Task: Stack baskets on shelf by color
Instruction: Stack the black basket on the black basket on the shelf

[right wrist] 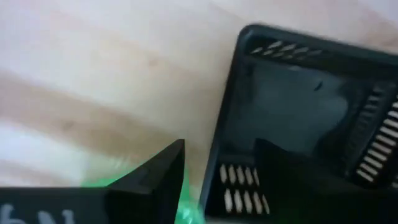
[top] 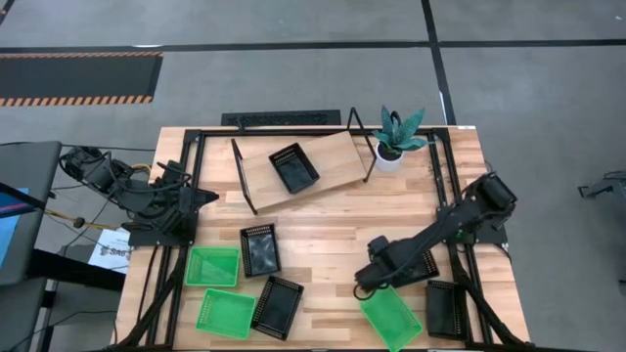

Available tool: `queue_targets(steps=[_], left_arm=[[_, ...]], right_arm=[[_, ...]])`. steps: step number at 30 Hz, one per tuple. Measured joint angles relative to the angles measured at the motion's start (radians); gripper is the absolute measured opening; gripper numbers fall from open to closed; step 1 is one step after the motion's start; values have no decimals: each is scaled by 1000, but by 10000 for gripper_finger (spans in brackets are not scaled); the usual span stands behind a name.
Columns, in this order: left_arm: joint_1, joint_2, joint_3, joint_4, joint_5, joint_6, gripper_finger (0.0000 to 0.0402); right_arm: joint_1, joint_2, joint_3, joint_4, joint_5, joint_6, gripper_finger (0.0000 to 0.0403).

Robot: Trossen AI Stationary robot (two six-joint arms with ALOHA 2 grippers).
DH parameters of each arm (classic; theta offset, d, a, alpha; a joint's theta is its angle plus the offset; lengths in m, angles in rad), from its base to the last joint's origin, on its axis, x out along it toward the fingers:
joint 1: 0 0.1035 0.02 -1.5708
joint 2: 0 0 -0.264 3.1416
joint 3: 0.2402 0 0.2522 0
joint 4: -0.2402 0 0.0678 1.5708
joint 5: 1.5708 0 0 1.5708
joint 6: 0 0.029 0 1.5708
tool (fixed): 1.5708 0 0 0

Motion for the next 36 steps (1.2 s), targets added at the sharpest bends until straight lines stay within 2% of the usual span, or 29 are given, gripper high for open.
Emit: queue_targets(steps=[4,10,16,22,30,34,36], left_arm=[[0,0,0,-6,-2,0,226],[0,0,0,-11,-9,0,226],[0,0,0,-21,-10,0,226],[0,0,0,-21,-9,0,226],[0,0,0,-22,-7,-1,226],[0,0,0,-28,-7,1,226],[0,0,0,-29,-7,6,226]], right_arm=[[-29,31,-1,14,0,-46,153],[-88,46,0,37,-4,-197,19],[-203,34,13,46,24,-405,10],[-336,-12,136,59,20,-675,7],[-490,-90,440,161,-152,-1014,6],[-572,-83,602,130,-286,-1165,4],[-607,-73,655,94,-314,-1264,6]])
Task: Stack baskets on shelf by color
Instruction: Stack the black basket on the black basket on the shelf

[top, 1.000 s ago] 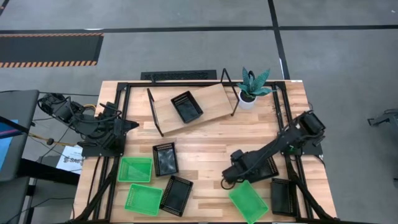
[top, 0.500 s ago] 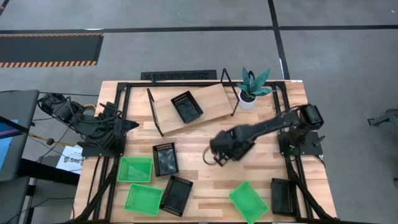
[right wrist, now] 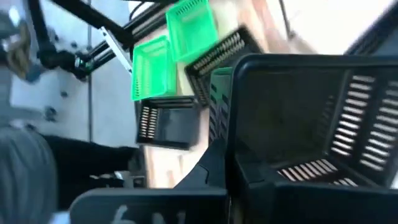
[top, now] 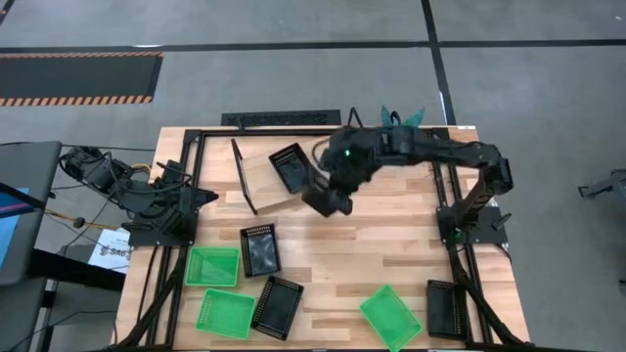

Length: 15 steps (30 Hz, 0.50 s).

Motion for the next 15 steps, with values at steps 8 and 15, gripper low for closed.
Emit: queue_targets(steps=[8,15], left_arm=[[0,0,0,-14,-1,1,226],[0,0,0,-24,-6,0,226]], right_arm=[[-48,72,52,-33,181,-631,11],[-38,160,51,36,343,-903,25]])
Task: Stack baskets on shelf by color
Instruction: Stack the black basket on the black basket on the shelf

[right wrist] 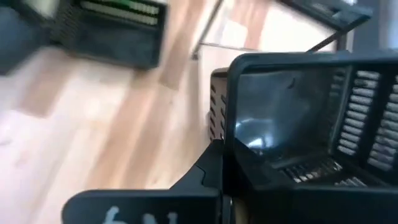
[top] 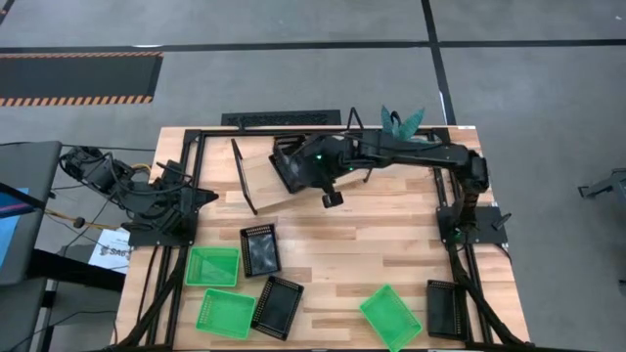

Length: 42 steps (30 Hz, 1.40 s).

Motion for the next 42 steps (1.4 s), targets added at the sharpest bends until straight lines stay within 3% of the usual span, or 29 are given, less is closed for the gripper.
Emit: queue_targets(steps=[16,42], left_arm=[[0,11,0,-11,-12,-1,226],[0,11,0,-20,4,-7,226]], right_arm=[[1,162,5,-25,197,-183,30],[-20,159,-44,105,205,-263,39]])
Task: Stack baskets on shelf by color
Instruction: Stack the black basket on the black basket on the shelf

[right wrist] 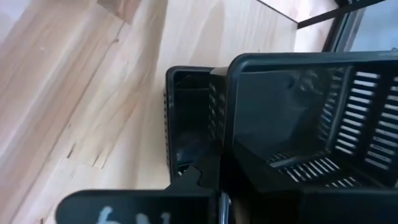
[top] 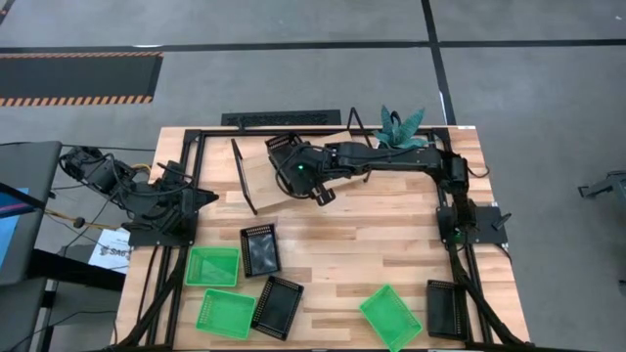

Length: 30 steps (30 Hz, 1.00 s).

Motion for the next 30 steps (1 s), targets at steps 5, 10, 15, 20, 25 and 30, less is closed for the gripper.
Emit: queue_targets(steps=[5,10,15,20,25,30], left_arm=[[0,0,0,0,0,0,226],[0,0,0,0,0,0,226],[0,0,0,0,0,0,226],[0,0,0,0,0,1,226],[0,0,0,0,0,1,226],[0,0,0,0,0,1,226]], right_arm=[[-7,0,0,2,-13,0,56],[-12,0,0,1,-20,9,72],[-21,0,0,4,-21,11,83],[-26,0,0,10,-21,11,98],[-26,0,0,10,11,24,122],[-26,0,0,9,34,26,135]])
